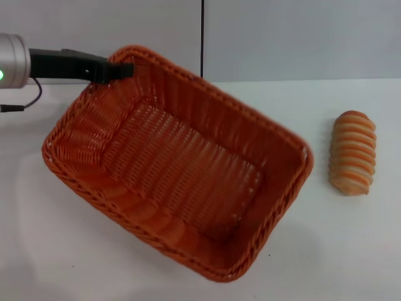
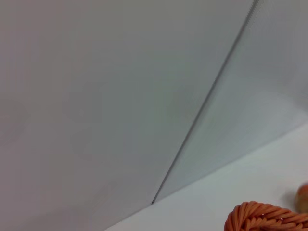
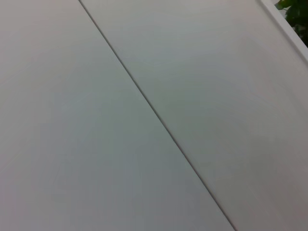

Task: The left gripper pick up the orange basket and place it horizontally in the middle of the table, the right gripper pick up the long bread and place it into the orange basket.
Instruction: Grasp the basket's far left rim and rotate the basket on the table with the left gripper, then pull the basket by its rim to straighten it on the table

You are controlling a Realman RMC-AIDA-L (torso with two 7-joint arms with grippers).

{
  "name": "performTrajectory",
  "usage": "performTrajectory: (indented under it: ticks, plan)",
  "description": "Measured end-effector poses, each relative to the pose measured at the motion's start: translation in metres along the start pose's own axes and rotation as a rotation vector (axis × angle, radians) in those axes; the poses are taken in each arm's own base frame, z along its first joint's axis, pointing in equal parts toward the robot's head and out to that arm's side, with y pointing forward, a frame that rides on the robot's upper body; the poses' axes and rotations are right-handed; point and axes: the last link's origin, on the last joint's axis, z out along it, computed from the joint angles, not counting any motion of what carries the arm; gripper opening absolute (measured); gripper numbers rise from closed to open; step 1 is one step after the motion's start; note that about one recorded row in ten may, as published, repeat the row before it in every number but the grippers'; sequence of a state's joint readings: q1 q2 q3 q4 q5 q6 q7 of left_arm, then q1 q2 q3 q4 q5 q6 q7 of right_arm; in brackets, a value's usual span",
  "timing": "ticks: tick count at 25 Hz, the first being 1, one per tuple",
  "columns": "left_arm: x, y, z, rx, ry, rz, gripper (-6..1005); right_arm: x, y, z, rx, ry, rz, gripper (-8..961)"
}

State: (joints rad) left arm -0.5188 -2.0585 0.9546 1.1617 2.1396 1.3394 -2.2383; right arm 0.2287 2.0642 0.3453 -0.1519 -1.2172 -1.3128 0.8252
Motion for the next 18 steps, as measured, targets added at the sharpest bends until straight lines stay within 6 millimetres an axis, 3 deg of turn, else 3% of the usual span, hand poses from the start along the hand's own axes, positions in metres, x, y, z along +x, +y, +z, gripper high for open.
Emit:
performTrajectory:
  ticks: [7,8,11,18]
  plan:
    - [0.001,0.002,-0.01,-0.02,0.061,-0.141,171,0.0,0.0,0.005,0.0,0.008,-0.003,491]
    - [-0.005,-0.003,-0.014,-0.004,0.081,-0.226,171,0.0,0.0,0.006,0.004,0.012,-0.003,491]
    - [-0.008,-0.006,-0.015,0.009,0.088,-0.257,171,0.001,0.0,0.006,0.005,0.014,-0.004,491]
    - [-0.044,-0.023,-0.02,0.11,0.147,-0.429,170,0.001,-0.001,0.011,0.003,0.04,-0.028,491]
